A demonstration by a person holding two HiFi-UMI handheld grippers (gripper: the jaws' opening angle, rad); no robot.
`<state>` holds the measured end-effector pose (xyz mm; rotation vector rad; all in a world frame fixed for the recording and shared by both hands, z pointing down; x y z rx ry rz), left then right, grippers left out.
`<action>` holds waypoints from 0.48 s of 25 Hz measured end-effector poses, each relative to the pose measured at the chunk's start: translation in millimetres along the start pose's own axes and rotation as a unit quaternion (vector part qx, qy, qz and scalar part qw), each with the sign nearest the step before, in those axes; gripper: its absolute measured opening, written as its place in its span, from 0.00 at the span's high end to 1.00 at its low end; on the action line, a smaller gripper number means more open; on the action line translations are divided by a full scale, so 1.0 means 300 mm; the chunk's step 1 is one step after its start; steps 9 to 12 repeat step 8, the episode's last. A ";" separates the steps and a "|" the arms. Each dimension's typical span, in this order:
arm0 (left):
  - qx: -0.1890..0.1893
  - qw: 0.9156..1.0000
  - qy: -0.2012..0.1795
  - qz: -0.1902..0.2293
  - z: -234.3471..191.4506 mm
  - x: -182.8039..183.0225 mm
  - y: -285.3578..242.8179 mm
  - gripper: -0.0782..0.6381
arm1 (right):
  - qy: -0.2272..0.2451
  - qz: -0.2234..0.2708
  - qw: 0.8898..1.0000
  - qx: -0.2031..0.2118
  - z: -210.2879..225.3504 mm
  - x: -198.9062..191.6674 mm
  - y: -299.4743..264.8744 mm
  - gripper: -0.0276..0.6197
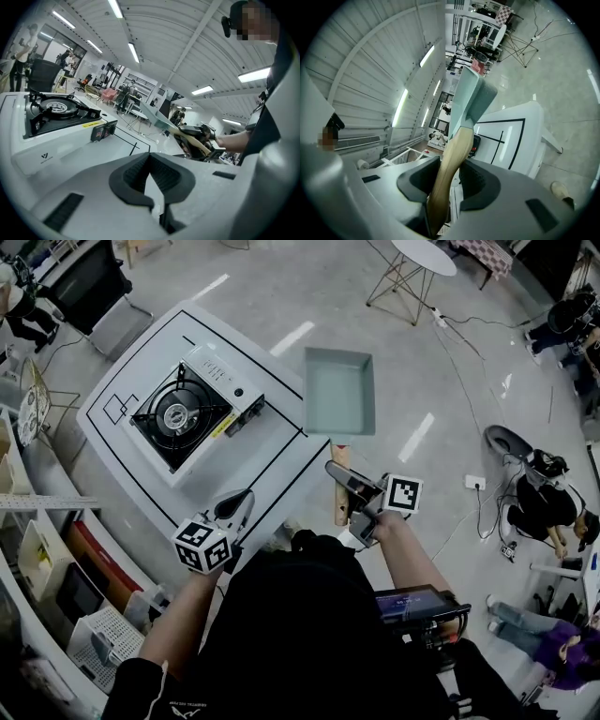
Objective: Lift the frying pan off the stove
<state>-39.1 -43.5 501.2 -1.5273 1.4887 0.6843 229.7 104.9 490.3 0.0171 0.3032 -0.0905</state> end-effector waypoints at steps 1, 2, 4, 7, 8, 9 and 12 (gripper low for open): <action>-0.001 1.000 -0.002 0.001 0.002 0.004 -0.006 0.88 | 0.001 0.002 1.000 -0.001 0.001 0.004 0.005 0.73; -0.001 1.000 -0.004 0.002 0.004 0.008 -0.011 0.88 | 0.002 0.003 1.000 0.000 0.001 0.007 0.006 0.73; -0.001 1.000 -0.009 0.005 0.005 0.016 -0.013 0.88 | 0.004 0.004 1.000 0.003 0.001 0.009 0.005 0.73; -0.001 1.000 -0.013 0.008 0.008 0.022 -0.017 0.88 | 0.003 0.005 1.000 0.004 0.004 0.010 0.004 0.73; -0.001 1.000 -0.015 0.008 0.010 0.023 -0.019 0.88 | 0.003 0.005 1.000 0.004 0.005 0.010 0.005 0.73; -0.001 1.000 -0.015 0.008 0.010 0.023 -0.019 0.88 | 0.003 0.005 1.000 0.004 0.005 0.010 0.005 0.73; -0.001 1.000 -0.015 0.008 0.010 0.023 -0.019 0.88 | 0.003 0.005 1.000 0.004 0.005 0.010 0.005 0.73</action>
Point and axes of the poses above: the fingertips, and each gripper's own axes: y backward along the fingers, z to its right, x out of its top, the point moved 9 cm from there along y, backward along the fingers, and after that the axes turned 13 degrees about z, right-handed, at the moved point
